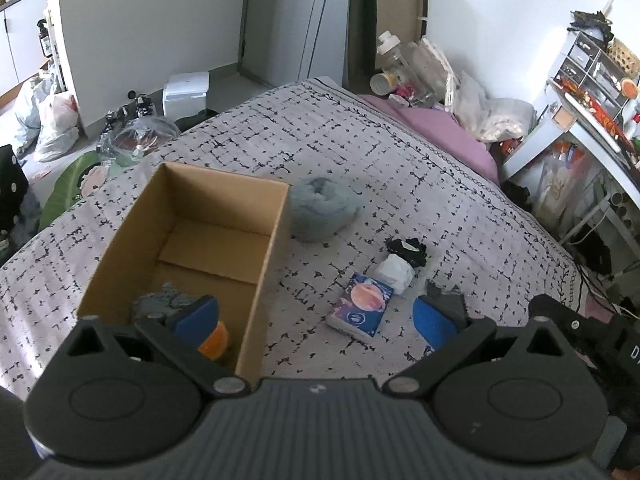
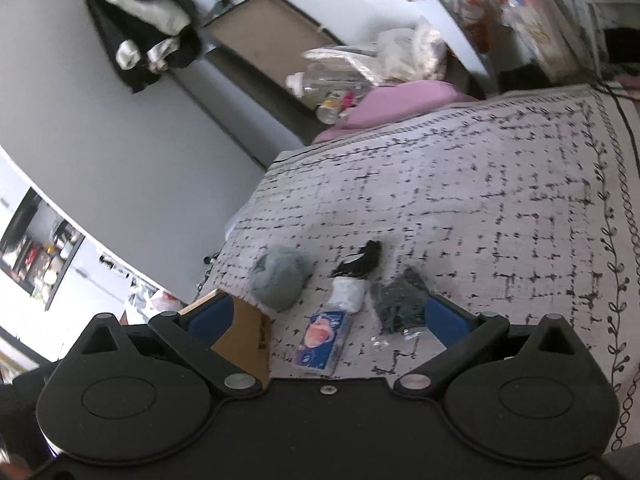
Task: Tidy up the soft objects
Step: 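Lift both open tools out of the box toward the remaining items, then close the left tool on the blue planet-print tissue pack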
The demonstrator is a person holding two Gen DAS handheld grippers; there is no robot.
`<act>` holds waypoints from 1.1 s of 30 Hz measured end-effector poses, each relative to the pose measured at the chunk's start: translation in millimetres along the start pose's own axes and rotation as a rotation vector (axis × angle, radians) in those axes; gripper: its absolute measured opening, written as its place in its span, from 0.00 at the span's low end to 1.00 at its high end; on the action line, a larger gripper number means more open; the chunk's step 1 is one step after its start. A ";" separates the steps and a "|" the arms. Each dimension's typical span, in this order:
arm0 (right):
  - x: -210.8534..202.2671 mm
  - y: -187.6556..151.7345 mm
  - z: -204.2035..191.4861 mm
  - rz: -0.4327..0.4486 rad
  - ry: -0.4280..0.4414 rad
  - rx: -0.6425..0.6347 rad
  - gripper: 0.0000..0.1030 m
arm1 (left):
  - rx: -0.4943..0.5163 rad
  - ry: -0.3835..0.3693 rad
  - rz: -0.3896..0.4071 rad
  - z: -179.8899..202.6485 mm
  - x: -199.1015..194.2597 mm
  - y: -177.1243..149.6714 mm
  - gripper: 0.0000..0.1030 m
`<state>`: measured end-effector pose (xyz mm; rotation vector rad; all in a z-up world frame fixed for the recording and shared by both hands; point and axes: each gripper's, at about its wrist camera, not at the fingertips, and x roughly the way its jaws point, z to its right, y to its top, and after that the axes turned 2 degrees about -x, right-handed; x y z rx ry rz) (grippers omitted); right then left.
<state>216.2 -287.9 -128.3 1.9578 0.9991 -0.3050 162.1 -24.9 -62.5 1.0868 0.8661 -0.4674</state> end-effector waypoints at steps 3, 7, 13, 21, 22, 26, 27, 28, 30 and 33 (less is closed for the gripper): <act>3.3 1.4 9.2 -0.006 -0.014 0.032 1.00 | 0.011 -0.017 -0.004 5.7 7.6 -0.1 1.00; 11.3 1.3 16.9 -0.025 -0.021 0.056 1.00 | 0.037 -0.027 -0.015 14.6 20.3 -2.3 0.99; 25.0 2.2 25.8 -0.052 -0.046 0.092 1.00 | 0.052 -0.053 -0.038 25.8 41.7 -5.3 0.97; 47.0 1.3 40.8 -0.081 -0.128 0.137 1.00 | 0.071 -0.065 -0.081 37.4 76.4 -8.3 0.97; 50.0 1.1 42.6 -0.086 -0.134 0.140 1.00 | 0.072 -0.064 -0.088 38.3 81.1 -8.6 0.97; 62.4 -0.6 46.2 -0.112 -0.179 0.140 1.00 | 0.078 -0.056 -0.118 42.8 101.2 -10.5 0.97; 64.9 -1.4 47.3 -0.116 -0.181 0.140 1.00 | 0.082 -0.052 -0.124 44.2 105.9 -11.2 0.97; 66.6 -1.8 47.9 -0.118 -0.177 0.142 1.00 | 0.087 -0.049 -0.127 45.0 109.6 -12.0 0.97; 72.1 -2.1 49.1 -0.130 -0.175 0.141 1.00 | 0.106 -0.047 -0.137 48.1 118.6 -13.8 0.96; 78.6 -1.1 47.6 -0.129 -0.192 0.112 1.00 | 0.125 -0.042 -0.153 50.8 131.1 -15.8 0.93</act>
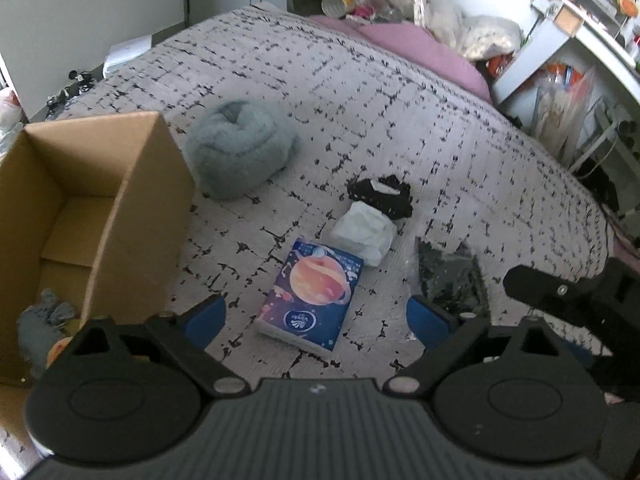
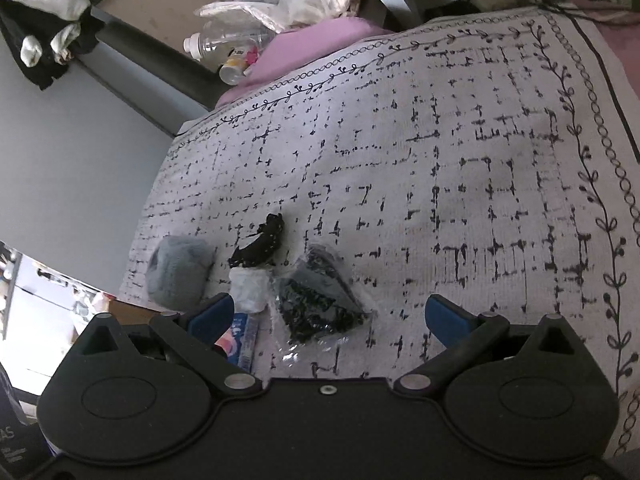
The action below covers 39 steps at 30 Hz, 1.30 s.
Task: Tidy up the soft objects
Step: 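Close the left tool on the blue planet-print tissue pack, then close the right tool on the black item in the clear bag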
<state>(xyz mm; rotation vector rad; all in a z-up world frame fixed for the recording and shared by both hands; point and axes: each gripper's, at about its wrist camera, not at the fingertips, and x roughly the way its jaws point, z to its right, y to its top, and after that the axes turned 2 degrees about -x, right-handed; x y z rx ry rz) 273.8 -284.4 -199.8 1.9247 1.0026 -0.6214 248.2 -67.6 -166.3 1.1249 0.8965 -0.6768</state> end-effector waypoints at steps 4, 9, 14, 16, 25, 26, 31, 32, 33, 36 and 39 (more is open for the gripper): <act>5.6 1.6 -3.8 0.015 -0.015 -0.038 1.00 | 0.010 0.013 -0.006 1.4 13.7 -0.3 0.91; 14.9 0.3 -10.3 0.023 -0.005 -0.101 0.98 | 0.011 0.031 -0.022 0.2 31.0 0.5 0.89; 26.3 -1.7 -17.7 0.017 -0.048 -0.155 0.87 | -0.005 0.027 -0.039 -2.9 41.1 0.4 0.77; 32.3 -2.6 -20.2 0.004 -0.063 -0.174 0.84 | -0.015 0.015 -0.048 -4.5 43.4 -0.6 0.66; 39.0 -7.7 -26.4 -0.020 -0.094 -0.224 0.63 | -0.024 -0.012 -0.048 -9.2 39.2 -3.1 0.52; 38.1 -8.0 -27.1 -0.019 -0.095 -0.227 0.61 | -0.030 -0.016 -0.051 -9.9 38.1 -3.4 0.52; 27.9 -8.9 -31.2 -0.001 -0.065 -0.237 0.46 | -0.033 -0.029 -0.046 -8.3 27.4 -8.3 0.50; 25.2 -9.0 -30.0 0.004 -0.057 -0.227 0.41 | -0.035 -0.034 -0.045 -7.8 24.8 -9.3 0.50; 22.9 -8.5 -28.7 0.008 -0.047 -0.217 0.39 | -0.033 -0.037 -0.043 -7.1 22.2 -10.5 0.50; 13.3 -8.0 -26.0 0.028 -0.029 -0.197 0.03 | -0.029 -0.036 -0.030 -6.0 13.0 -13.8 0.50; 7.0 -9.4 -25.7 0.031 0.002 -0.189 0.00 | -0.036 -0.039 -0.017 -6.3 1.9 -16.6 0.50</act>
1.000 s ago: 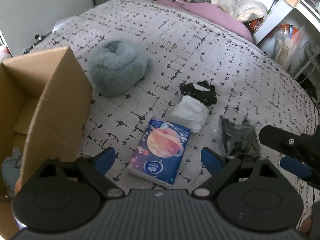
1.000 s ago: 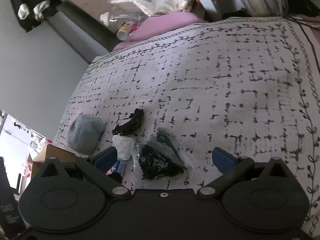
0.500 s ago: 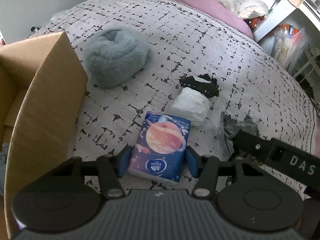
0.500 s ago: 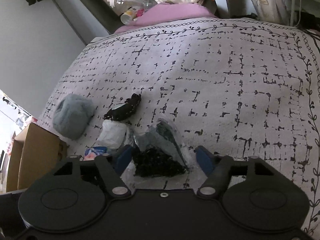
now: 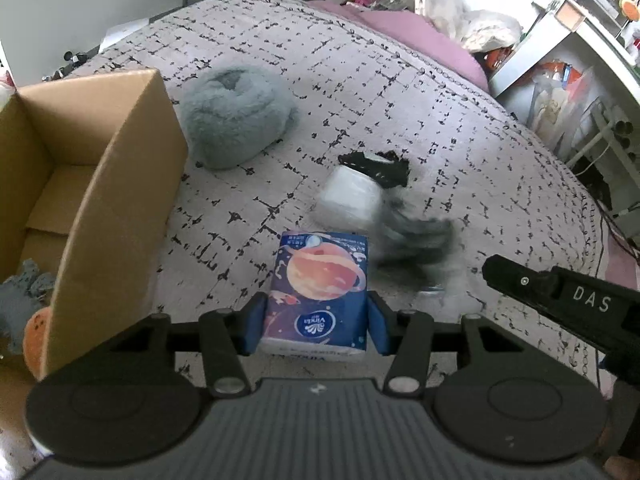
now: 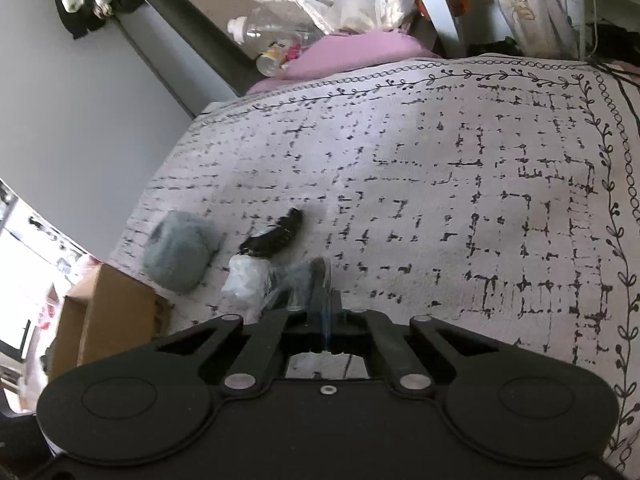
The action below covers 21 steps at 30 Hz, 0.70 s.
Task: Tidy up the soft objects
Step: 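Close the right tool on the black item in the clear bag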
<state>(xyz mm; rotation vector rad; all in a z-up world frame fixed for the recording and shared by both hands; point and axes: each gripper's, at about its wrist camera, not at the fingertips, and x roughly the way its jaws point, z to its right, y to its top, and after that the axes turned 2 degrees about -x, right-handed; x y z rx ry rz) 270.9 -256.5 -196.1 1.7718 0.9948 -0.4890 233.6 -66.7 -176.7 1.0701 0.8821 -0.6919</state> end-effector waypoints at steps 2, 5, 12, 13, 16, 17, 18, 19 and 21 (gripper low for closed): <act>-2.5 -0.4 -1.7 0.003 0.005 0.000 0.00 | 0.000 0.005 0.014 -0.5 -7.4 -1.7 0.50; -5.5 0.6 -0.1 0.004 0.003 0.026 0.07 | -0.008 0.018 0.036 -3.6 -15.0 -4.2 0.50; -13.8 0.8 7.8 0.034 -0.005 0.075 0.72 | -0.023 0.028 0.069 -9.0 -24.4 -2.6 0.50; -12.8 0.9 7.5 0.030 -0.004 0.076 0.74 | -0.025 0.027 0.072 -8.5 -25.2 -1.9 0.50; -5.5 1.6 3.9 0.016 -0.008 0.059 0.81 | -0.026 0.021 0.079 -6.4 -25.6 -0.3 0.50; -2.6 2.4 2.8 0.014 -0.007 0.053 0.84 | -0.024 0.021 0.080 -5.7 -24.8 0.3 0.50; -0.7 2.8 1.3 0.014 -0.005 0.048 0.85 | -0.024 0.021 0.079 -5.0 -23.3 0.8 0.50; 1.2 3.1 0.0 0.014 -0.001 0.042 0.88 | -0.024 0.022 0.076 -4.9 -21.4 1.4 0.50; 5.5 3.2 -2.4 0.010 0.008 0.034 0.90 | -0.024 0.027 0.071 -5.5 -16.9 2.4 0.50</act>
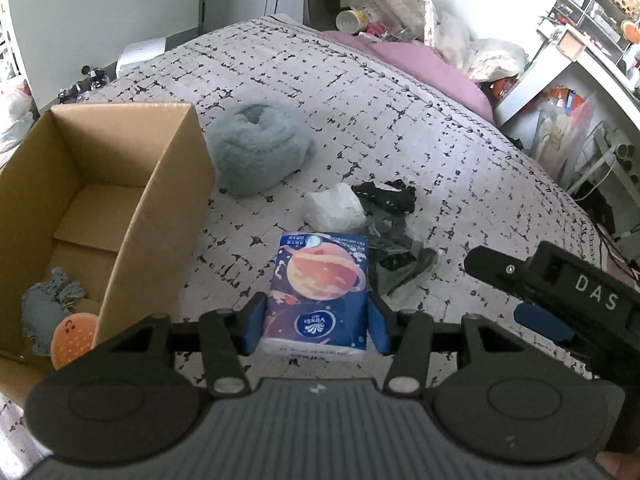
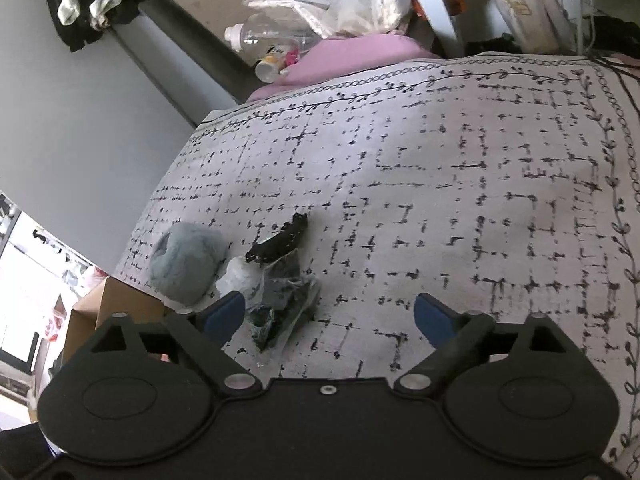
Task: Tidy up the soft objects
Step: 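Close the right tool on the black item in the clear bag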
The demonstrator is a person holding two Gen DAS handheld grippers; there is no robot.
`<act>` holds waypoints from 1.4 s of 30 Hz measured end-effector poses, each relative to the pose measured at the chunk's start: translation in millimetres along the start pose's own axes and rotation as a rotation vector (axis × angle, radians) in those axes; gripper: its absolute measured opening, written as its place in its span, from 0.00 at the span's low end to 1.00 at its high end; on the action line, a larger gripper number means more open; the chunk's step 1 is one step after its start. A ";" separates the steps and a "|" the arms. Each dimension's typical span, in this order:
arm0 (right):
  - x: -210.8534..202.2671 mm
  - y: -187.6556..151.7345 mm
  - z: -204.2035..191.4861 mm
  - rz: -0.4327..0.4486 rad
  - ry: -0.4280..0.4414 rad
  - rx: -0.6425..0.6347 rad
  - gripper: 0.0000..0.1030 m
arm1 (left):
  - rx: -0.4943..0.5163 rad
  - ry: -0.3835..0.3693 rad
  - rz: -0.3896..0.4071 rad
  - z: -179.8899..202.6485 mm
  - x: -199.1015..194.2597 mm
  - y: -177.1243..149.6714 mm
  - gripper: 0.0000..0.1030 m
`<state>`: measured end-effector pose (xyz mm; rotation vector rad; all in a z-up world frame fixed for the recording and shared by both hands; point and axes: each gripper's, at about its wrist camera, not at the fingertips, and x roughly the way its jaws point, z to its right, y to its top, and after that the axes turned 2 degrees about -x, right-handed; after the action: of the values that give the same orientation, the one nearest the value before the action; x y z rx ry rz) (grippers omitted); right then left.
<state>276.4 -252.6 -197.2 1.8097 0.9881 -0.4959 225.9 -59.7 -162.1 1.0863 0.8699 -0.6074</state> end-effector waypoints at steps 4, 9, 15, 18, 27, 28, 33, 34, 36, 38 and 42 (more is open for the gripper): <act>11.5 0.7 -4.2 -0.010 0.035 0.006 0.90 | -0.010 0.010 -0.018 -5.6 9.6 -0.7 0.50; 29.7 2.3 -14.8 -0.027 0.046 -0.014 0.89 | -0.019 0.011 -0.023 -10.6 18.7 -0.7 0.50; 54.8 5.4 -21.7 -0.078 0.044 -0.014 0.79 | -0.026 0.019 -0.040 -14.1 30.2 1.4 0.50; 59.0 6.2 -18.5 -0.084 0.053 0.021 0.77 | -0.023 0.019 -0.052 -14.6 34.4 2.9 0.50; 64.7 1.7 -11.0 -0.099 0.087 0.050 0.40 | -0.011 0.019 -0.045 -12.6 35.6 3.4 0.50; 63.0 1.1 -9.9 -0.093 0.092 0.055 0.36 | -0.011 0.019 -0.044 -12.6 34.9 2.9 0.50; 51.0 0.1 -9.8 -0.066 0.087 0.042 0.32 | -0.019 0.013 -0.038 -13.4 25.6 -0.2 0.50; 47.2 -0.3 -9.6 -0.058 0.084 0.042 0.32 | -0.019 0.011 -0.036 -13.6 23.0 -0.7 0.50; 37.9 -0.9 -9.0 -0.038 0.084 0.043 0.31 | -0.017 0.008 -0.029 -13.8 16.9 -1.4 0.50; 29.3 -1.1 -8.2 -0.020 0.087 0.043 0.31 | -0.013 0.002 -0.018 -13.8 10.0 -1.3 0.50; 9.4 -3.4 -7.7 0.009 0.077 0.039 0.31 | -0.010 -0.007 0.008 -14.8 -5.8 -1.3 0.50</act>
<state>278.5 -241.3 -202.3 1.8792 1.0293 -0.4454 217.3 -46.4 -160.9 1.0776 0.8618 -0.5991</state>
